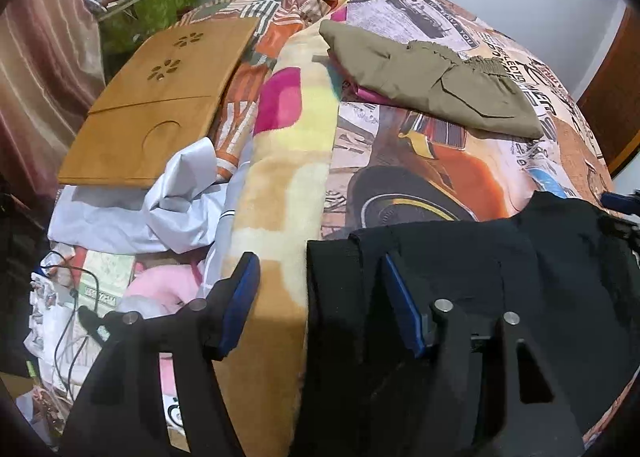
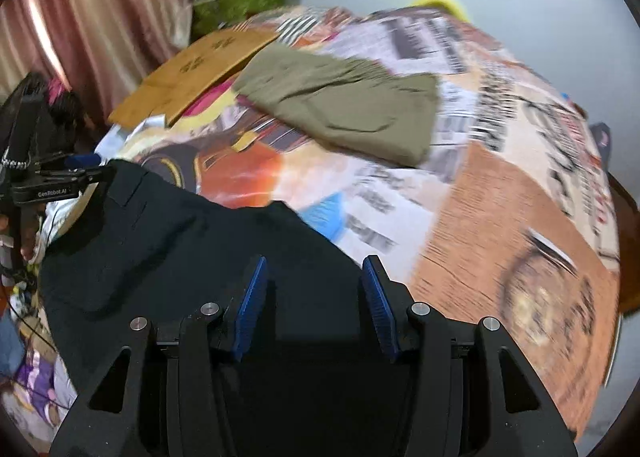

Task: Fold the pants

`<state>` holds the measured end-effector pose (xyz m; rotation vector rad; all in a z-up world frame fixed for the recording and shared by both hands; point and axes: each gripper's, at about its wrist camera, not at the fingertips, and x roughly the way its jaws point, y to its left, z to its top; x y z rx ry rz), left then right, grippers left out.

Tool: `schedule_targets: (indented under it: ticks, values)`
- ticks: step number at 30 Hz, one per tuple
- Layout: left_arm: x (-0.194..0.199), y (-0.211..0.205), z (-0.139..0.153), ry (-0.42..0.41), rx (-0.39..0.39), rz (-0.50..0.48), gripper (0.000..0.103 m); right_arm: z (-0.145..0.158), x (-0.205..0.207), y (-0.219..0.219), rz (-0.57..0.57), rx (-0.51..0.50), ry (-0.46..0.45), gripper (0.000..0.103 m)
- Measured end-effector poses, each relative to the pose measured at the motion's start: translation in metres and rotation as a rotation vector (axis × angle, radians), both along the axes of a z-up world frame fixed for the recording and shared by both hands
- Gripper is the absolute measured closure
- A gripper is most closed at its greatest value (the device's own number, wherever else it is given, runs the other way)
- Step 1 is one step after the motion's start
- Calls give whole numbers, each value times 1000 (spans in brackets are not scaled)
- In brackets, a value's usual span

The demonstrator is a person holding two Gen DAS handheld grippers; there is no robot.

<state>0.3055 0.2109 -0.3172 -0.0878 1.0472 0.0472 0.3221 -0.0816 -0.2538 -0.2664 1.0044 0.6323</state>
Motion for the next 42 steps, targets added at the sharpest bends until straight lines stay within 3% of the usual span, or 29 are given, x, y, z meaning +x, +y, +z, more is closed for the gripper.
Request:
schedule_targets:
  ticks: [9,12,14,17,23,25,29,30,31,33,39,41,42]
  values:
    - [1,2,2,3,-65,-36,38,-27,27,34,92,-17,117,58]
    - [-5,-3,5,-10,-95,-75,38,-28,29,36,111,-16,152,74]
    - [-7,-9,4,-2,-116,-105,38,-26,27,37,132,-12,164,76]
    - [-3,-17,-4,14,-82,-125,38,-28,27,39,150,-13,184,76]
    - [11,-9,-10,18,-159,-112,38,-41,40,52,152,-24,206,70]
    - [14,-8,-11,19,-169,-111,38,-43,41,57,168,-29,209,64]
    - [12,-10,-8,6,-165,-116,53,-44,42,63,175,-34,196,65]
    - [10,-12,-6,-1,-156,-119,61,-42,42,63,171,-29,190,71]
    - [7,-14,-3,-11,-143,-123,68,-41,41,63,171,-26,185,84]
    - [3,-17,1,-30,-125,-126,73,-39,39,64,192,12,213,100]
    - [-10,-22,13,-70,-87,-140,84,-27,19,67,252,-63,115,99]
    - [-17,-23,16,-86,-66,-143,84,-22,20,58,234,-65,112,94]
    - [-20,-24,17,-90,-65,-144,84,-19,22,54,226,-67,104,87]
